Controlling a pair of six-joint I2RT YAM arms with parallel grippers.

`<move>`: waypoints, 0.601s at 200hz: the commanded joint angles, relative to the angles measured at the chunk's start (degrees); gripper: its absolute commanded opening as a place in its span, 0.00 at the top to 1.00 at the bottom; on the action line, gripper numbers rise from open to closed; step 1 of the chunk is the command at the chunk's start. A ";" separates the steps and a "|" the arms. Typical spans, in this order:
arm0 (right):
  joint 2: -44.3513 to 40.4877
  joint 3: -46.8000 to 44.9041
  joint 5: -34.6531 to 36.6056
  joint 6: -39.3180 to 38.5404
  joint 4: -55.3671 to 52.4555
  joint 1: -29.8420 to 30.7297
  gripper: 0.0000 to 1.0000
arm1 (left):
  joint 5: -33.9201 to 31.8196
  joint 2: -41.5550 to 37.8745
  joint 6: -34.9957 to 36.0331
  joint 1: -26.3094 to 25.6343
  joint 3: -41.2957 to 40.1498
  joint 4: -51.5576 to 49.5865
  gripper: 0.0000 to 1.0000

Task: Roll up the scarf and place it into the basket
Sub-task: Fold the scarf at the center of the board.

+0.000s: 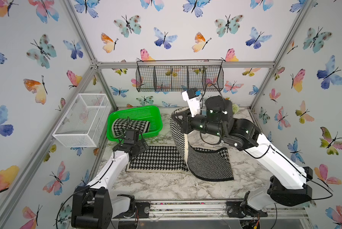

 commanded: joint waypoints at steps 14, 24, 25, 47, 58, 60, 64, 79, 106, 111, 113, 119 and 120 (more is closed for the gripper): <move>2.69 7.33 4.33 -3.63 -3.34 -4.40 0.99 | 1.65 -0.49 1.11 0.32 -0.17 0.42 0.07; 2.72 7.23 5.01 -3.76 -3.76 -4.64 0.99 | 1.82 -0.75 1.14 0.34 -0.54 0.68 0.07; 2.68 7.19 5.07 -3.76 -3.73 -4.67 0.99 | 1.83 -0.79 1.12 0.32 -0.57 0.74 0.07; 0.91 3.51 5.18 -3.29 -1.75 -5.19 0.98 | 2.89 -0.85 1.02 0.37 -1.53 1.58 0.07; 0.37 1.53 4.47 -3.00 -0.82 -5.39 0.98 | 3.67 -0.66 0.93 0.35 -1.97 2.21 0.07; 0.35 1.22 4.35 -2.98 -0.91 -5.35 0.98 | 3.86 -0.54 0.93 0.38 -2.02 2.27 0.07; 0.49 0.84 4.07 -2.90 -0.97 -5.39 0.98 | 3.99 -0.55 0.93 0.31 -2.21 2.44 0.07; 0.70 -0.57 2.52 -2.55 -1.41 -5.48 0.98 | 4.64 0.00 0.84 0.21 -2.65 2.73 0.07; -1.56 -2.19 1.13 -1.77 -0.44 -5.47 0.98 | 4.38 0.20 1.06 0.17 -3.14 3.26 0.08; -2.09 -1.89 1.59 -1.75 -0.72 -5.41 0.98 | 4.87 0.27 1.31 0.10 -3.11 3.42 0.08; -2.28 -1.79 1.74 -1.79 -0.95 -5.46 0.98 | 5.06 0.30 1.33 0.03 -3.14 3.54 0.08; -2.83 -1.25 2.39 -1.88 -1.60 -5.45 0.98 | 5.55 0.44 1.54 -0.34 -3.14 4.00 0.08; -2.91 -1.18 2.62 -1.90 -1.81 -5.47 0.98 | 5.59 0.47 1.54 -0.37 -3.14 4.07 0.08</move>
